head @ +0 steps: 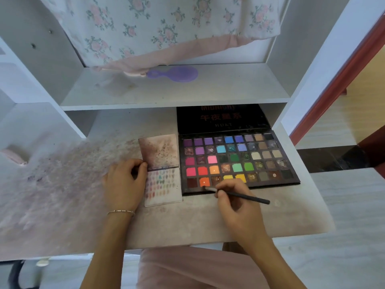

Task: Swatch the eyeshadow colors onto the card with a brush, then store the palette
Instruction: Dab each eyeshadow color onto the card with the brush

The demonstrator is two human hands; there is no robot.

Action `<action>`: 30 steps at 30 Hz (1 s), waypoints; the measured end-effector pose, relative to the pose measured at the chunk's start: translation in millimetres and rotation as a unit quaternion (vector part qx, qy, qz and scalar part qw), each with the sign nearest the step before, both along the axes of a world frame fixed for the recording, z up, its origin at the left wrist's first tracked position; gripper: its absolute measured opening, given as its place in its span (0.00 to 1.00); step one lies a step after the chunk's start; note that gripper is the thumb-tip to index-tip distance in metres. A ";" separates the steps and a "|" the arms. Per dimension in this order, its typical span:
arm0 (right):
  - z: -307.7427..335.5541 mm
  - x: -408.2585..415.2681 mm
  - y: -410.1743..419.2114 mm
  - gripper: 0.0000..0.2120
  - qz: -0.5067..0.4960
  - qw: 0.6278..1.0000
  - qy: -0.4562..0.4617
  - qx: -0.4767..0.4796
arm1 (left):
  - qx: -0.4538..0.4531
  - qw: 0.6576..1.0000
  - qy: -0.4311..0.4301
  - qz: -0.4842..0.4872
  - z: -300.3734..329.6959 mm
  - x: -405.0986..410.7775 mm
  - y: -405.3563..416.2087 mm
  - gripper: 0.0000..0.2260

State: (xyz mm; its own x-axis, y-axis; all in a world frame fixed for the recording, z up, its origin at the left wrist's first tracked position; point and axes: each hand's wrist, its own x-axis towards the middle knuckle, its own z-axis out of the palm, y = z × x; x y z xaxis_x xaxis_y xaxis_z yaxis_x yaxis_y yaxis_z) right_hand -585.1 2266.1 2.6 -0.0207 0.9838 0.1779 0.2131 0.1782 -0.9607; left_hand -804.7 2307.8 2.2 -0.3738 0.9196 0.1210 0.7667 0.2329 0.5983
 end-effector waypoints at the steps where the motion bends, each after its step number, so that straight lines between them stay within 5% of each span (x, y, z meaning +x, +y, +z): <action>1: -0.4 -5.9 0.4 0.08 0.017 1.000 -0.005 -0.006 | -0.002 1.000 0.000 0.000 0.0 -0.1 0.0 0.08; 8: 2.8 -34.5 6.4 0.08 0.090 0.996 -0.020 -0.011 | 0.000 1.000 -0.017 0.005 -0.8 -0.5 0.6 0.08; 30: 3.6 -37.8 9.9 0.12 0.081 0.991 -0.035 -0.095 | 0.016 1.000 -0.009 0.012 -3.5 0.0 0.5 0.08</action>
